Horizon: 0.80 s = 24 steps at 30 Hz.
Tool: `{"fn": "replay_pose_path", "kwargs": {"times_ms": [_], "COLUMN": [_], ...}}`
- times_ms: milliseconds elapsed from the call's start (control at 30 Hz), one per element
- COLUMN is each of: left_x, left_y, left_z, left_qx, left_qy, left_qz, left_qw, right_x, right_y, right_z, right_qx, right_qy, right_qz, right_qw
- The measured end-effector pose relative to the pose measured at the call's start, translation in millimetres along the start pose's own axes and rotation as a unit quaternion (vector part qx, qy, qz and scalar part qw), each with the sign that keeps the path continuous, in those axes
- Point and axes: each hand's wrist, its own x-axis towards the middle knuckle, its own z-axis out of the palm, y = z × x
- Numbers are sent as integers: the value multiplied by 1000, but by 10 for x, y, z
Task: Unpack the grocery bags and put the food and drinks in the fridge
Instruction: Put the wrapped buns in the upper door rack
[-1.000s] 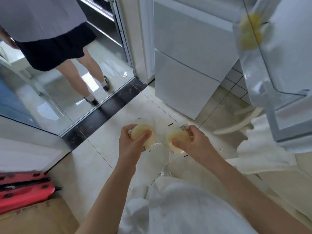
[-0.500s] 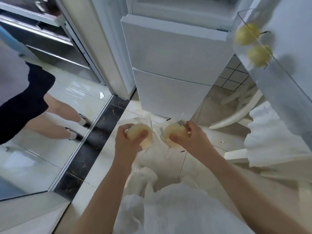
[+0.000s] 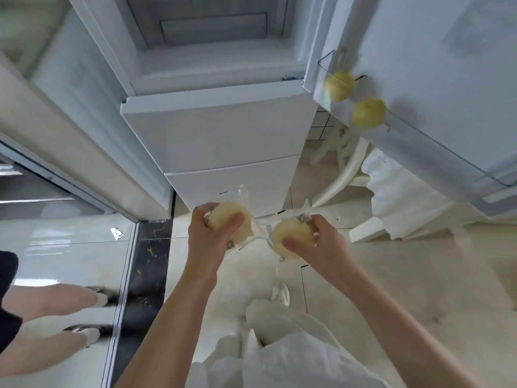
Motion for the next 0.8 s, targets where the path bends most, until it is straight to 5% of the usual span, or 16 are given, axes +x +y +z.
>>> {"fn": "replay_pose_path", "kwargs": {"times_ms": [800], "left_x": [1409], "left_y": [1511], "left_z": [1092], "left_qx": [-33], "left_qy": [-141], "left_qz": [131], "left_qw": [981], "right_x": [1047], "right_y": [-1270], "right_z": [-900], "right_qx": [68], "right_qy": [206], "right_qz": [-145], "right_qw": [965]}}
